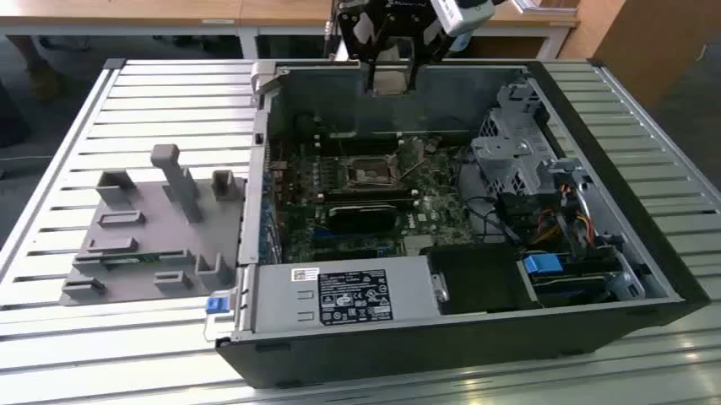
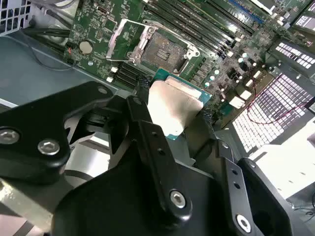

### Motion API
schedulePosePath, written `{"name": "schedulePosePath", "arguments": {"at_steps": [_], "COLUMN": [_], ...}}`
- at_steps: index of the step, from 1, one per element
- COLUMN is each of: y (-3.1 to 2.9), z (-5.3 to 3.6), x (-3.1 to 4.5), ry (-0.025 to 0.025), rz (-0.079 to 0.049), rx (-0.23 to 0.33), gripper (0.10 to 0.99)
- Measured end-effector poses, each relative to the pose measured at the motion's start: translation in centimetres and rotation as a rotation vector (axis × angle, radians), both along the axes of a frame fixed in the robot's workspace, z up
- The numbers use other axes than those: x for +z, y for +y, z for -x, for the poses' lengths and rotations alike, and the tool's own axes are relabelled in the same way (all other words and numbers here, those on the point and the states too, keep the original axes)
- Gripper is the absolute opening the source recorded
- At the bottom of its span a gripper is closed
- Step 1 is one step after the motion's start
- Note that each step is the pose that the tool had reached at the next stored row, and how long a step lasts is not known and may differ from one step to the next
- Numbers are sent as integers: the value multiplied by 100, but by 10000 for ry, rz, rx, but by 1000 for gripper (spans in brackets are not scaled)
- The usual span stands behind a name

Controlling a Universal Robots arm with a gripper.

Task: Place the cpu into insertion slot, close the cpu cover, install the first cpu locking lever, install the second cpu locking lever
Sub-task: 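Place the cpu into insertion slot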

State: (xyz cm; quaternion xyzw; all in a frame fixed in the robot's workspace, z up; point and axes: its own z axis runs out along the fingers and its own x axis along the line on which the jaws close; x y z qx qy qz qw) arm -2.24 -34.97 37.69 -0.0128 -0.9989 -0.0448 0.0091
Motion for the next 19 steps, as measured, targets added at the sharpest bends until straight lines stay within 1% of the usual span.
{"name": "schedulePosePath", "arguments": {"at_steps": [19], "y": [0], "z": [1], "x": [0], "ry": [0], "rz": [0], "rx": [-261], "gripper": [541]}}
